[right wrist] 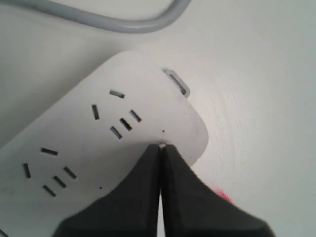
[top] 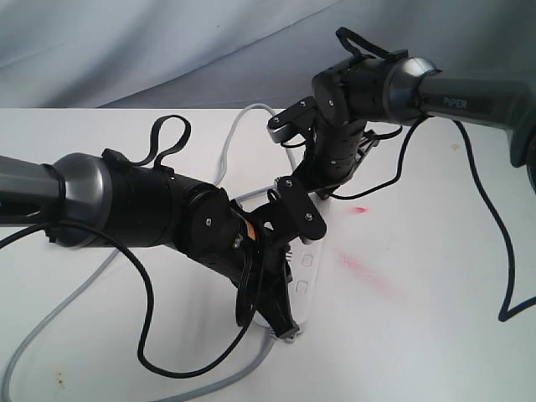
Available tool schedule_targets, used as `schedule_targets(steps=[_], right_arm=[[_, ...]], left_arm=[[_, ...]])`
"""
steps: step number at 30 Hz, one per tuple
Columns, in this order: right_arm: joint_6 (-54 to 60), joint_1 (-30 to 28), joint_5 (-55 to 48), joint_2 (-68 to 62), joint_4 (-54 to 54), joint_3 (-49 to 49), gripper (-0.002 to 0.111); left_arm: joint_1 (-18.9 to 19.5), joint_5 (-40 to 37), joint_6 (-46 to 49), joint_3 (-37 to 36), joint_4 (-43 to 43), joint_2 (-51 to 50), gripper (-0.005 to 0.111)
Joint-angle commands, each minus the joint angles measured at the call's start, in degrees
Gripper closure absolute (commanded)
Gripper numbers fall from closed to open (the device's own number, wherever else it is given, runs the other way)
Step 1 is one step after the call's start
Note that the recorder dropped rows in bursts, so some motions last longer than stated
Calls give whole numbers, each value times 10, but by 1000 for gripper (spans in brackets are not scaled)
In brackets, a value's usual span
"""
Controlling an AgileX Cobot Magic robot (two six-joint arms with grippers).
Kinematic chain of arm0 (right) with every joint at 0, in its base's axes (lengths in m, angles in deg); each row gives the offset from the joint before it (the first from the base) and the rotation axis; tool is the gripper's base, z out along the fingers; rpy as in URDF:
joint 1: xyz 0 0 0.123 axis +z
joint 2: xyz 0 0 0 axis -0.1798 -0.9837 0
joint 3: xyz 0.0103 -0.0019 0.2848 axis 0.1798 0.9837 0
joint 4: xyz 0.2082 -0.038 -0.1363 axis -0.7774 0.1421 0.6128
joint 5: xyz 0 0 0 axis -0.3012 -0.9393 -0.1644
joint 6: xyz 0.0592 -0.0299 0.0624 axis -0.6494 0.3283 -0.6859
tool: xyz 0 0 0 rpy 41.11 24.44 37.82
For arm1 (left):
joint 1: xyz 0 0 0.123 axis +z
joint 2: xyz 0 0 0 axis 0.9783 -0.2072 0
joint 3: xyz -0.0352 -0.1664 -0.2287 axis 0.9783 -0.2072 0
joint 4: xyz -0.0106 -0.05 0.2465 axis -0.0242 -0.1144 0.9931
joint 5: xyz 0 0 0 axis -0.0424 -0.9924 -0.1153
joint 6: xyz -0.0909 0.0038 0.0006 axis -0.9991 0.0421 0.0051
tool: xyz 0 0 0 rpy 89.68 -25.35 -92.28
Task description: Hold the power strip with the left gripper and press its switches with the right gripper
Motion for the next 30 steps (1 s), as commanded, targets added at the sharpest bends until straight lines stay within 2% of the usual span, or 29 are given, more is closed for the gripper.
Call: schedule_targets(steps=[1,18,30], right_arm=[[18,15,-105,-59,-27,28,108],[40,36,-117,-57,-28,28,108],[9,24,-57,34,-14,27,108]], left_arm=[[0,-25,-2,-5,3,-10,107],[0,-26,-2,-5,3,-10,107],[0,-26,-4,-5,3,-10,107]])
